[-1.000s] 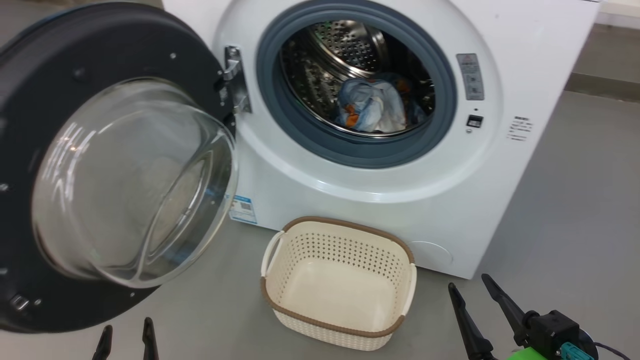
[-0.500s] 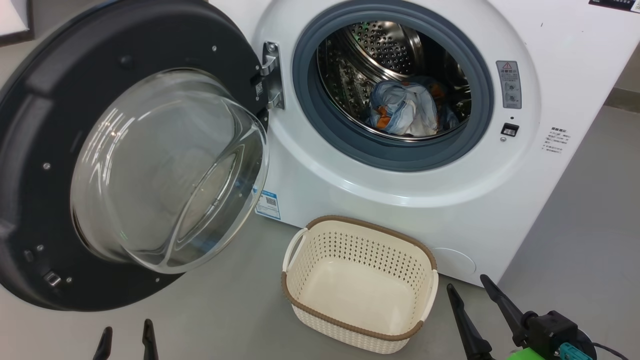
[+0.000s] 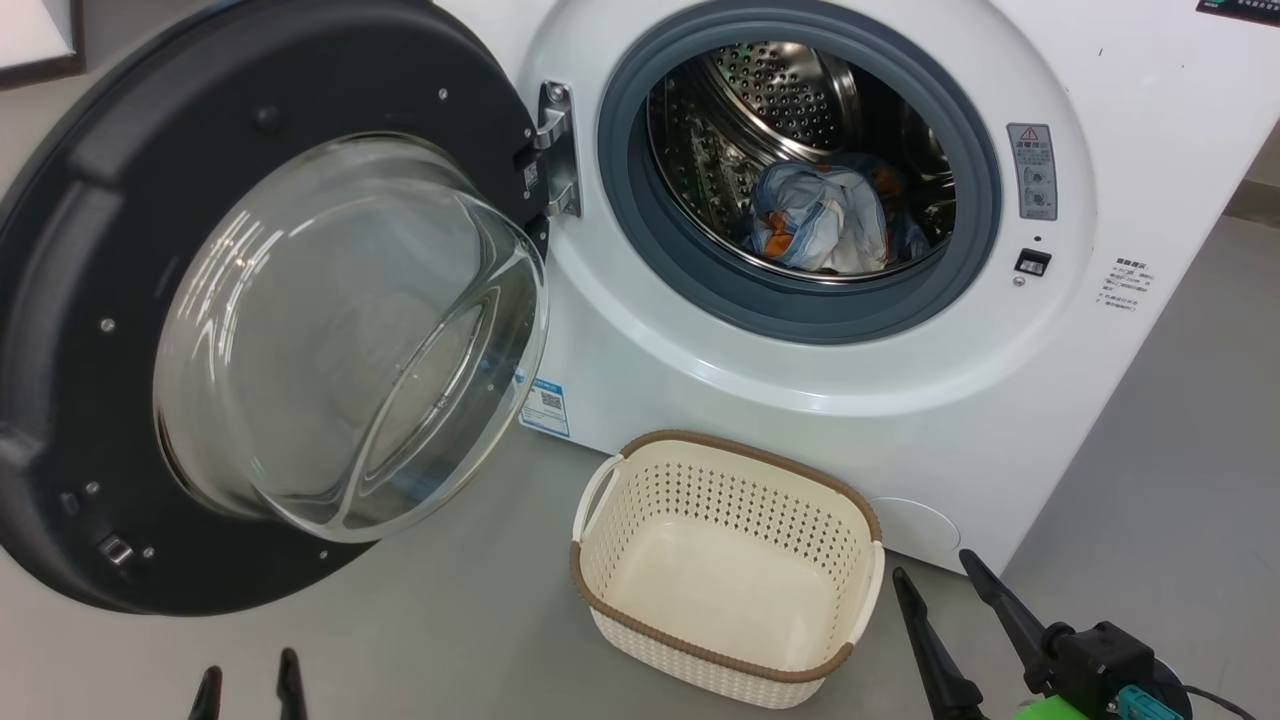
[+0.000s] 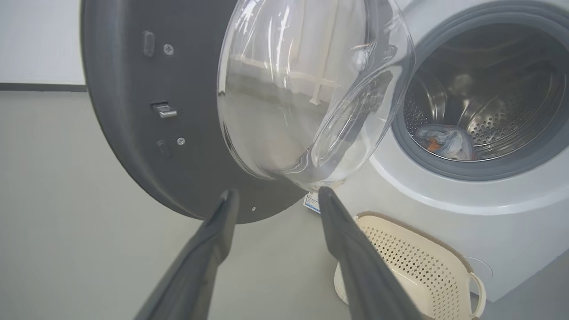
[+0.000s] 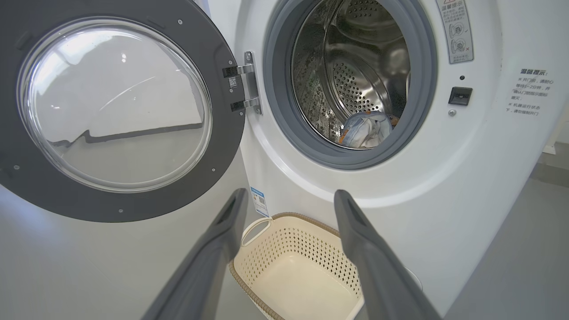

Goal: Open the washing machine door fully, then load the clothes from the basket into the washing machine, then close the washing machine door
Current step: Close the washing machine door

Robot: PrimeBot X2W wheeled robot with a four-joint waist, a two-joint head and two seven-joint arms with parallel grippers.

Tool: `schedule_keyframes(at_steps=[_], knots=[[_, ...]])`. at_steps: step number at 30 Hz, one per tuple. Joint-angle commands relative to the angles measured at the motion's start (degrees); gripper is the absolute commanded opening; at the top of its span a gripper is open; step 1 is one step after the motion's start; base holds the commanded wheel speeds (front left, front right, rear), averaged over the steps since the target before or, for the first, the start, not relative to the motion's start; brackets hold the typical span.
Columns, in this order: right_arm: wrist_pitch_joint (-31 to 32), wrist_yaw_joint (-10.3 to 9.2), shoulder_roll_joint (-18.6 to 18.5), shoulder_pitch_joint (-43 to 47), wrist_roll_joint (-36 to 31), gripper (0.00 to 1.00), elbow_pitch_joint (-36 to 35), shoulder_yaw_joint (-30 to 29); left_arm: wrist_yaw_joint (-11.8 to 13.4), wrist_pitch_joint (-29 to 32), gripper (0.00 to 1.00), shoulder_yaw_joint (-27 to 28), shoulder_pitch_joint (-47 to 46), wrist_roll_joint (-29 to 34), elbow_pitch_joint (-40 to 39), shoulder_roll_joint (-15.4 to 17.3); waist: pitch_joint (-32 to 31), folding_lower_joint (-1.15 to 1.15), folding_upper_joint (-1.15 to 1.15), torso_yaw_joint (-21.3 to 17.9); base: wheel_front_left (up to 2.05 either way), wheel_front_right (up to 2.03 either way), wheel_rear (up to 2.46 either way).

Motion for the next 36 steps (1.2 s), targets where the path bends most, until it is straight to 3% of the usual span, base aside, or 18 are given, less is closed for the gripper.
schedule_keyframes(at_steps=[1,2,9,14,18,22,26,36], knots=[[-0.28,0.09,-0.40,-2.58,-0.52,1.00,-1.14,1.56,0.31,-0.37,0.18,2.33,-0.91,-3.58,-0.59,0.56,-0.04,0.00,0.00,-0.02,0.00,0.00,0.00],[-0.28,0.09,-0.38,-2.60,-0.50,1.00,-1.12,1.58,0.13,-0.37,0.00,2.83,-0.85,-4.74,-0.36,0.56,-0.06,0.00,0.00,-0.03,0.00,0.00,0.00],[-0.28,0.09,-0.16,-2.39,-0.49,1.00,-1.14,1.47,-0.51,-0.37,0.00,10.58,-1.57,-10.78,2.70,0.56,-0.17,0.00,0.00,-0.16,0.00,0.00,0.00],[-0.28,0.09,-0.05,-2.36,-0.50,1.00,-1.07,1.52,-2.54,-0.37,0.00,20.64,-4.73,-12.93,5.48,1.33,-0.01,0.00,0.00,-0.57,0.00,0.00,0.00],[-0.28,0.09,-0.02,-2.72,-0.48,1.00,-1.03,1.67,-3.87,-0.37,0.00,28.69,-8.93,-18.39,8.86,3.01,0.10,0.00,0.00,-1.42,0.00,0.00,0.00],[-0.28,0.09,-0.17,-3.00,-0.46,1.00,-1.04,1.79,-4.46,1.10,0.00,34.30,-13.76,-24.33,13.85,8.06,0.33,0.00,0.00,-2.29,0.00,0.00,0.00],[-0.28,0.09,0.01,-3.69,-0.46,1.00,-1.07,1.79,-3.52,5.59,0.00,39.17,-19.07,-29.47,20.45,15.49,0.76,0.00,0.00,-4.16,0.00,0.00,0.00],[-0.28,0.09,-0.23,-3.99,-0.39,1.00,-0.94,1.96,-1.44,14.32,0.00,45.87,-31.57,-40.23,31.93,25.30,1.50,0.00,0.00,-7.87,0.00,0.00,0.00]])
